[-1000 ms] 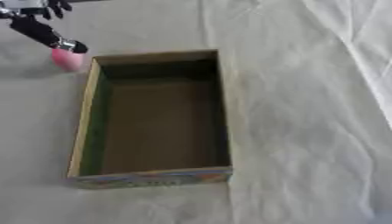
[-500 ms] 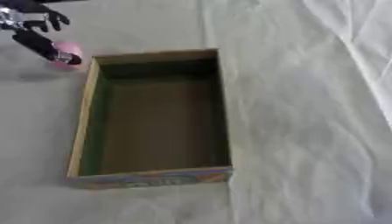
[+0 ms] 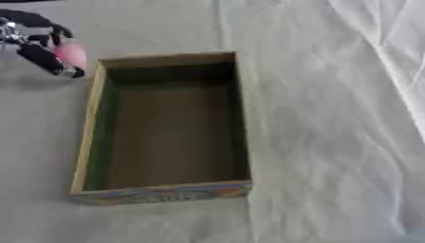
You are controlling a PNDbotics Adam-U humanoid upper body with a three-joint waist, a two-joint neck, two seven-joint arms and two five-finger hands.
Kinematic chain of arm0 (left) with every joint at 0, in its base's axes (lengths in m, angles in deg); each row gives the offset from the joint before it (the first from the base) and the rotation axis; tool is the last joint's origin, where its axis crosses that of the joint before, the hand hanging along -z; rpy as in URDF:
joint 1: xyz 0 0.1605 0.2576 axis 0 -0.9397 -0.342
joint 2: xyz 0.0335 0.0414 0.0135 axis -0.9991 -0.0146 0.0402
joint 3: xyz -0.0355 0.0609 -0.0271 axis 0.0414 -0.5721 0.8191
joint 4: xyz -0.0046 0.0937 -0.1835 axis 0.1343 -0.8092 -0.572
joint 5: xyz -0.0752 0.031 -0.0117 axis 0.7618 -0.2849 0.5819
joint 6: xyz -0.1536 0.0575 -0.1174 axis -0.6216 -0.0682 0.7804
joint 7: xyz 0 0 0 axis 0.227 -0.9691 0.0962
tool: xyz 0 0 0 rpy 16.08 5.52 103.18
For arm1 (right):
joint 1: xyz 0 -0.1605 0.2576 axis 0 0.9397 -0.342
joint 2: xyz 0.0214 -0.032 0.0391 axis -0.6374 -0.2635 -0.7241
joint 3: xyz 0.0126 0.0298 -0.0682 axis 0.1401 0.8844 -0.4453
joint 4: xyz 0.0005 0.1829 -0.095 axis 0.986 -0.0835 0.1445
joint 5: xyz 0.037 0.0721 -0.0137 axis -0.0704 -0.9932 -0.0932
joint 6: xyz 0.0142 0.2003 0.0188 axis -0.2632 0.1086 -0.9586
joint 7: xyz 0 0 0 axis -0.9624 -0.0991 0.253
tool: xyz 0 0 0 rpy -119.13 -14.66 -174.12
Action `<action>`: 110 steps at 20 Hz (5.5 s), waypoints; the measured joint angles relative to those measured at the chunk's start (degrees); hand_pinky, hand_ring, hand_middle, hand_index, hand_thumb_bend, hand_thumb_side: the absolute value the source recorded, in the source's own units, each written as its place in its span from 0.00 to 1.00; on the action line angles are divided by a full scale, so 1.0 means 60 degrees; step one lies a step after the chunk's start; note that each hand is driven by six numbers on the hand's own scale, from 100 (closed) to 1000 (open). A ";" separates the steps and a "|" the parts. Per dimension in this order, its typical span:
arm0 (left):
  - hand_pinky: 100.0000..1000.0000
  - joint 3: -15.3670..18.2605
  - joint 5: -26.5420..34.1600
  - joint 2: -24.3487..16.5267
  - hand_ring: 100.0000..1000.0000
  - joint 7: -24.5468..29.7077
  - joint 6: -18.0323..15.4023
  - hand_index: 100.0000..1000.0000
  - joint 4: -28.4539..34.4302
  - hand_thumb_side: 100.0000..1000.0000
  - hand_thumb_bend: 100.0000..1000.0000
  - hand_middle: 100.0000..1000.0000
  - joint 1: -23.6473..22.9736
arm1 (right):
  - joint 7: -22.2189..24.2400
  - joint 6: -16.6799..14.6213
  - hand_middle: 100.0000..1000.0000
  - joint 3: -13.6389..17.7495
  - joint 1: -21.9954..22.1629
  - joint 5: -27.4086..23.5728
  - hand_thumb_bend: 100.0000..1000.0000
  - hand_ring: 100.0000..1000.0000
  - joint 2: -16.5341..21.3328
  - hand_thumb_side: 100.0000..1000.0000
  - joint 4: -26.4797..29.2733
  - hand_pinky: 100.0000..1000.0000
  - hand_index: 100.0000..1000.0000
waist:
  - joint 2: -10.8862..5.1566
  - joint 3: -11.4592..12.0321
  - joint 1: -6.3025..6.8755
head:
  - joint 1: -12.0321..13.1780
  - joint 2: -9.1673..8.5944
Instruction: Pick up objects on the table and place them in the box.
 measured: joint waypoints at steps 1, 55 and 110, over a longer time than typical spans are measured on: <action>0.64 -0.0010 -0.0085 0.0038 0.77 -0.0103 0.0023 1.00 -0.0041 0.62 0.38 0.76 0.0000 | 0.0006 0.0002 0.70 0.0000 -0.0001 0.0000 0.00 0.71 -0.0001 1.00 0.0000 0.57 0.85 | 0.0013 -0.0012 -0.0004 | 0.0015 -0.0001; 0.27 -0.0063 -0.0979 0.0215 0.47 -0.0386 0.0183 0.60 -0.0034 0.23 0.00 0.54 0.0184 | 0.0088 0.0027 0.70 0.0000 -0.0038 -0.0033 0.00 0.72 -0.0076 1.00 0.0000 0.58 0.85 | 0.0109 -0.0032 0.0035 | 0.0059 -0.0085; 0.25 -0.3591 0.2370 0.1146 0.45 -0.0168 0.0282 0.56 0.7271 0.28 0.00 0.51 -0.0856 | 0.0047 0.0041 0.70 0.0003 -0.0018 -0.0292 0.00 0.72 -0.0076 1.00 0.0000 0.58 0.85 | -0.0377 0.0091 0.0056 | 0.0310 0.0277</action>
